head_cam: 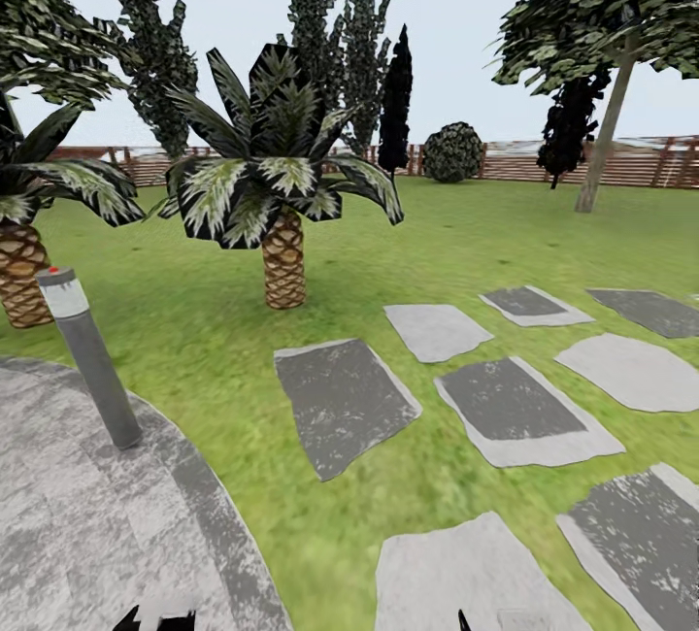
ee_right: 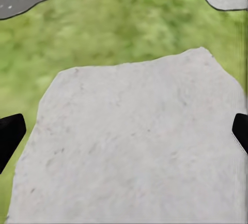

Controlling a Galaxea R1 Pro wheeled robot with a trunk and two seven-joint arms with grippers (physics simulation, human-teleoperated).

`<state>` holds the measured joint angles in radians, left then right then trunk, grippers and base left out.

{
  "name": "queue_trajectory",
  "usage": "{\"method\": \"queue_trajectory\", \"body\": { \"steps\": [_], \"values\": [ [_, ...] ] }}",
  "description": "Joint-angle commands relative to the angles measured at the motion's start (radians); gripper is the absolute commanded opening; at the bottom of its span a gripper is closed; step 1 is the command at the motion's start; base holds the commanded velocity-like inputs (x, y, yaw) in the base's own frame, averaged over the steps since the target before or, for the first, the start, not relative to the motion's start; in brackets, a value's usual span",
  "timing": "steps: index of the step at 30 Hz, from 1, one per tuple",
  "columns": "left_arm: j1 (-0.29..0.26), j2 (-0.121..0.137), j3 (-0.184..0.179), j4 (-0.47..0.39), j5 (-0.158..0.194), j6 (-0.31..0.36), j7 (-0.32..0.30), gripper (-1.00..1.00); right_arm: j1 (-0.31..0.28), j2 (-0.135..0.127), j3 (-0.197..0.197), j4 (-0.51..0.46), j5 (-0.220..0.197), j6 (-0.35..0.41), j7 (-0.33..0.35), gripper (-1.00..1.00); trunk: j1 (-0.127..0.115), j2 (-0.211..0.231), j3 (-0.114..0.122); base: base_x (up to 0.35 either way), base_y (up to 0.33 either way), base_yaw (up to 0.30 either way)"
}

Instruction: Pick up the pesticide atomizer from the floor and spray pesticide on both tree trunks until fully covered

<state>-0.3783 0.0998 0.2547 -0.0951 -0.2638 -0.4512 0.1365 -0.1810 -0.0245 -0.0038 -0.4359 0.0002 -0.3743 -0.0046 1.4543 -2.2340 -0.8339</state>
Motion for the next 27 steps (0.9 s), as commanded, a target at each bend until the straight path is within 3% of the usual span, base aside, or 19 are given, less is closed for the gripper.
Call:
{"method": "queue_trajectory", "body": {
  "steps": [1,20,27],
  "values": [
    [0.000,0.000,0.000,0.000,0.000,0.000,0.000,1.00,0.000,0.000,0.000,0.003,0.000,0.000,0.000,1.00,0.000,0.000,-0.001,0.338,0.000,-0.209],
    [0.000,0.001,0.000,0.000,0.002,-0.001,0.000,1.00,0.000,0.000,-0.001,0.008,0.000,0.000,0.000,1.00,0.000,0.000,-0.025,0.338,0.000,-0.205],
    [0.000,0.000,0.000,0.000,0.002,-0.001,0.000,1.00,0.000,0.000,0.000,0.008,0.000,-0.001,0.000,1.00,0.000,0.000,-0.027,0.339,0.000,-0.053]
  ]
}}
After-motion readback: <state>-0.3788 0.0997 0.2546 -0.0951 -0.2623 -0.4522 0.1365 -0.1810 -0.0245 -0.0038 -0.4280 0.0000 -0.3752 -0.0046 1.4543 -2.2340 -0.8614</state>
